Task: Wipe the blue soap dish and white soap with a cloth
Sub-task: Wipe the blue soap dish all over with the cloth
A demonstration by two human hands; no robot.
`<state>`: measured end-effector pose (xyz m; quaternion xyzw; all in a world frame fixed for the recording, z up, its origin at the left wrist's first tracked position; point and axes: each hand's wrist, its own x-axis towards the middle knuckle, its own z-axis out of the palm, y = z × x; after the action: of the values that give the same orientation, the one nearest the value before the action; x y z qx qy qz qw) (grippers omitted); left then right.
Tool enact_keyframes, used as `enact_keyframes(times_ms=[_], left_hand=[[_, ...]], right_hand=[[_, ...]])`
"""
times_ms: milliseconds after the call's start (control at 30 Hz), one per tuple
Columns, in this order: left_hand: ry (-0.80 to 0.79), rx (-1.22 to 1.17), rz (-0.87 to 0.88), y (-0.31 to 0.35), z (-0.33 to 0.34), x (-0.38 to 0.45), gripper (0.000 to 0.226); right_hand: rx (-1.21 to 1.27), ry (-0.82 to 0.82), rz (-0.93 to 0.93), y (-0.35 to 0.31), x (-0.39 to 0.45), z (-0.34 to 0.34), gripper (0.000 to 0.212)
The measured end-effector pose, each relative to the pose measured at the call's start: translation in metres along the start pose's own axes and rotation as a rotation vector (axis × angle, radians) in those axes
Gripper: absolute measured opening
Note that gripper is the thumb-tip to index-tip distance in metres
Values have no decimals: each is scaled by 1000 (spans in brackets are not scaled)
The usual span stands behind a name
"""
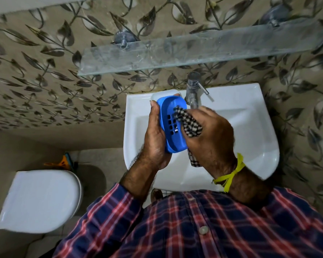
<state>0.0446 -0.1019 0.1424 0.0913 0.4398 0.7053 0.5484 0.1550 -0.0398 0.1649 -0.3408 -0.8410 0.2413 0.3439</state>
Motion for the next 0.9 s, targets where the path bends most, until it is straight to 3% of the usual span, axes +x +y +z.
enact_keyframes(times_ms=[67, 233, 400, 467, 600, 700, 833, 900], left_hand=[[8, 1, 3, -3, 3, 0, 71], [-6, -9, -1, 2, 4, 0, 72], [9, 61, 7, -6, 9, -2, 68], [11, 25, 8, -4, 7, -1, 70], [-18, -12, 6, 1, 5, 1, 73], [-8, 2, 5, -4, 10, 2, 70], [-15, -51, 6, 2, 6, 3, 71], [-12, -45, 2, 4, 7, 5, 72]], right_hand=[[-12, 27, 28, 0, 6, 2, 22], [22, -103, -30, -5, 4, 1, 32], [73, 14, 19, -4, 16, 4, 27], [111, -43, -42, -8, 16, 4, 28], [-22, -63, -73, -4, 7, 0, 24], [20, 14, -24, -7, 18, 3, 37], [-36, -125, -194, -9, 13, -3, 42], [-106, -120, -166, -6, 9, -7, 35]])
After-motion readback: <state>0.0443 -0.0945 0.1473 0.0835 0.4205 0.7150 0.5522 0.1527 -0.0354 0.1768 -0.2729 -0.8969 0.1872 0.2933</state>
